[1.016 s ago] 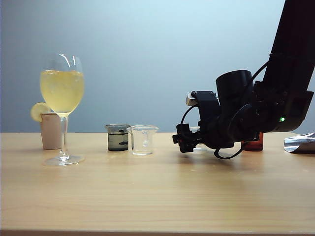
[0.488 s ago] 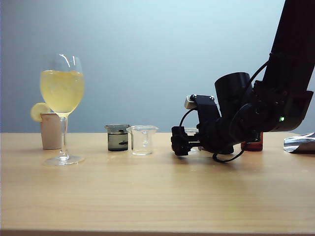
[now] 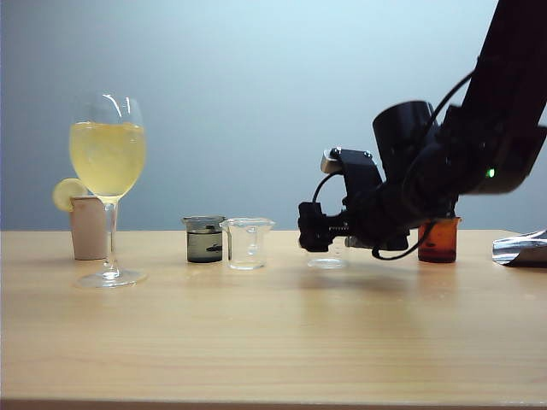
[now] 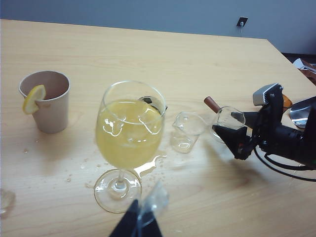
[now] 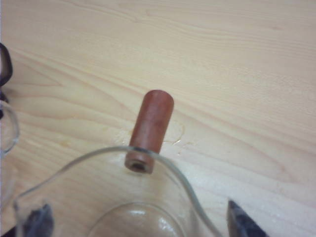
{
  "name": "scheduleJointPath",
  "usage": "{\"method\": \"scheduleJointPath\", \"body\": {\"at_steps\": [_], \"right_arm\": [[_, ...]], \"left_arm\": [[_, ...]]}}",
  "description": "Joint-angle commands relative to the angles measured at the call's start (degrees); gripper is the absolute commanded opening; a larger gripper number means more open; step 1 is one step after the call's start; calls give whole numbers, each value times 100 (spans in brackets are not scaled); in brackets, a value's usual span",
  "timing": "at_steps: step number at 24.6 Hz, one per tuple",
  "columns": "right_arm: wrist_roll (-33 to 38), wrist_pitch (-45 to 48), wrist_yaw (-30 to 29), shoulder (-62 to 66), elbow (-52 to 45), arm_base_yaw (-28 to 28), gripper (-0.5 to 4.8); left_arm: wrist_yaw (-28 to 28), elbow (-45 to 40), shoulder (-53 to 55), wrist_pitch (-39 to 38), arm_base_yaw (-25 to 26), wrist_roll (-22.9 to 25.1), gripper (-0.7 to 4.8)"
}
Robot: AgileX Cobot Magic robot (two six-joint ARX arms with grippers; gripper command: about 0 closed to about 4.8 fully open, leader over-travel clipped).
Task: Pick up the third measuring cup from the left, pour the pineapple juice inside into the goblet, and finally put the measuring cup back in its original place.
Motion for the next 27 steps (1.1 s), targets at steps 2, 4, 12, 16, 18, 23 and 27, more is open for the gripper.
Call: {"method": "scheduleJointPath", "body": {"at_steps": [2,4,12,16,18,23,27], "right_arm": [[24,-632,-109,-286,2,9,479],[24,-951,-111,-398,2,9,479],[22,-2723,-212,-1088,2,9,479],[153,-3862,-227,-1762,7,9,390],[398,-4341,-339,-2236,9,9,214],[426,-5154,-673,-4223,9,9,-2],[170,-5386,-22,-5248,4,9,-2]], "left_arm": [[26,28,-11,37,9,2,-5],[26,28,-11,39,9,2,-5],[28,28,-11,37,9,2,-5],[28,31,-13,66,9,2,-5],[26,31,-13,96,9,2,-5],[26,31,-70,162,7,-11,-5],[-9,28,-280,77,4,-101,-5]]}}
